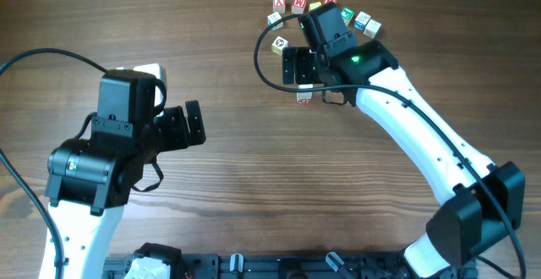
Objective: Form a tower
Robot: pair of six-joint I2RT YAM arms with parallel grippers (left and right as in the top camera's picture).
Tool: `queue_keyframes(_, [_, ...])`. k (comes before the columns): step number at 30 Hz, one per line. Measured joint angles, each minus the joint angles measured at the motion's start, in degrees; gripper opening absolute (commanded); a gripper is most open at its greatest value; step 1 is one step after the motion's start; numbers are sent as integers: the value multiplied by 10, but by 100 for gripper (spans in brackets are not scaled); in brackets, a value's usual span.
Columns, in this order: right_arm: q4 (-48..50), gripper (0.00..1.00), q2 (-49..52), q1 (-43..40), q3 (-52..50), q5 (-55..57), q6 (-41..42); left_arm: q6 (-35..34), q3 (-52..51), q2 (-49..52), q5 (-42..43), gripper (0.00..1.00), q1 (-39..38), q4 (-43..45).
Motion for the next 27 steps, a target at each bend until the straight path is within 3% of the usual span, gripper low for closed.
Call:
queue_keyframes(8, [0,100,81,0,-8,0,0,0,0,0,0,100,0,0])
queue_keyframes(20, [-14,100,83,0,-8,0,20,0,0,0,0,100,0,0])
queue_keyframes(23, [-23,100,54,0,-8,0,15,0,0,0,0,100,0,0])
queue_keyframes(27, [-43,100,-57,0,-4,23,-4,0,0,0,0,100,0,0])
